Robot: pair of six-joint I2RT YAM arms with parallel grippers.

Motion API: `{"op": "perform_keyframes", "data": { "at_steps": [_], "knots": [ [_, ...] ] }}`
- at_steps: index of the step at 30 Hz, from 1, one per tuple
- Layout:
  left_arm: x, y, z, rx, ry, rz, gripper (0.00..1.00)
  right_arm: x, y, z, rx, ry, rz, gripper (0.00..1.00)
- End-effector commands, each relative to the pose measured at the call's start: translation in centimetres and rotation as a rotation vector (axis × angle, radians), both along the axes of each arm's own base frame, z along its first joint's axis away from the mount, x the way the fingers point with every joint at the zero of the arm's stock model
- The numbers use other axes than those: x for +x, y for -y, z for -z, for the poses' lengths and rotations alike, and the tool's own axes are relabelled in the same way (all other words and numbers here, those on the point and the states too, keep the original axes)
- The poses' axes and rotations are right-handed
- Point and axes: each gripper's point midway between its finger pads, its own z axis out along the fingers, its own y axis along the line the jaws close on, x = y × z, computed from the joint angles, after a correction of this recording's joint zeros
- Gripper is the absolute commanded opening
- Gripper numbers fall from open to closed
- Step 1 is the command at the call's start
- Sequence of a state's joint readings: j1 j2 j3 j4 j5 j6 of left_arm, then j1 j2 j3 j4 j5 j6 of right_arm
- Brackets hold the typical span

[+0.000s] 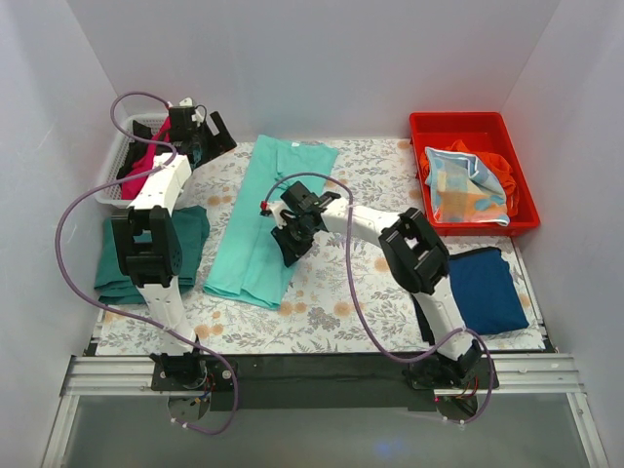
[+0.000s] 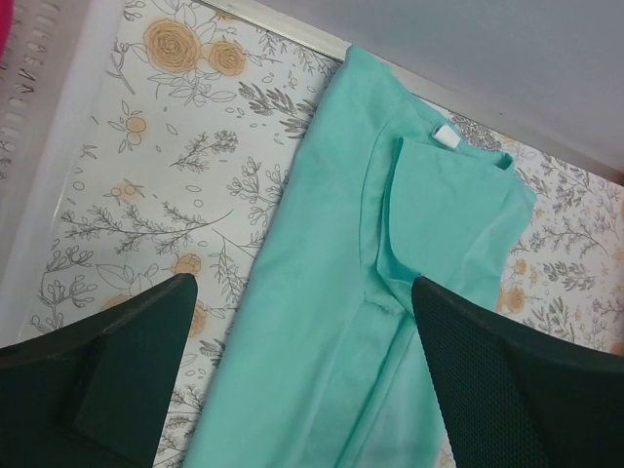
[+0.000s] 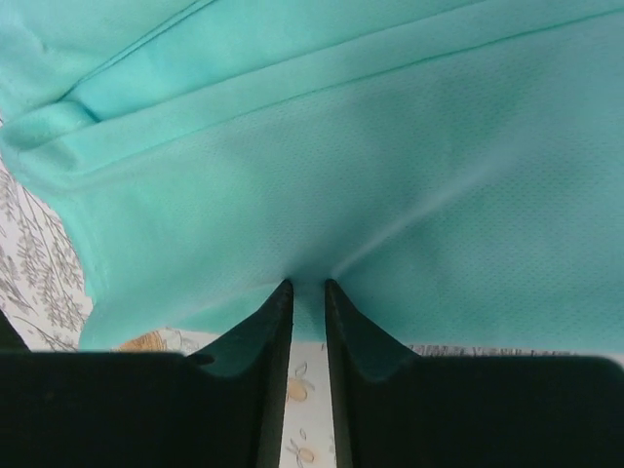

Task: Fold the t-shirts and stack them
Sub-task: Rotate the tshirt 90 degrees

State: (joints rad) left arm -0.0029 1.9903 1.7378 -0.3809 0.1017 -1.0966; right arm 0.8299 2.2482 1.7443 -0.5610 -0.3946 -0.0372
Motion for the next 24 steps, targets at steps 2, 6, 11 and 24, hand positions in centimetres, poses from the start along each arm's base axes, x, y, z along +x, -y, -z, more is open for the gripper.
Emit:
{"op": "perform_keyframes", "data": {
  "at_steps": [2, 6, 11, 24],
  "knots": [
    [-0.1, 0.9, -3.4, -0.019, 0.069, 0.038, 0.91, -4.3, 11.9, 6.6, -0.444, -0.036, 0.067, 0.25],
    [0.0, 1.7, -2.4, -0.045, 0.049, 0.075, 0.91, -4.4, 16.3, 7.0, -0.535, -0.040, 0.156, 0.23],
    [0.3, 3.3, -0.9, -0.103, 0.017, 0.144, 0.92, -3.4, 18.4, 5.3, -0.532, -0.018, 0.229, 0.23],
    [-0.1, 11.0, 4.9, -0.156, -0.109, 0.282, 0.91, -1.1, 10.7, -5.3, -0.122, 0.096, 0.190, 0.29]
  ]
}}
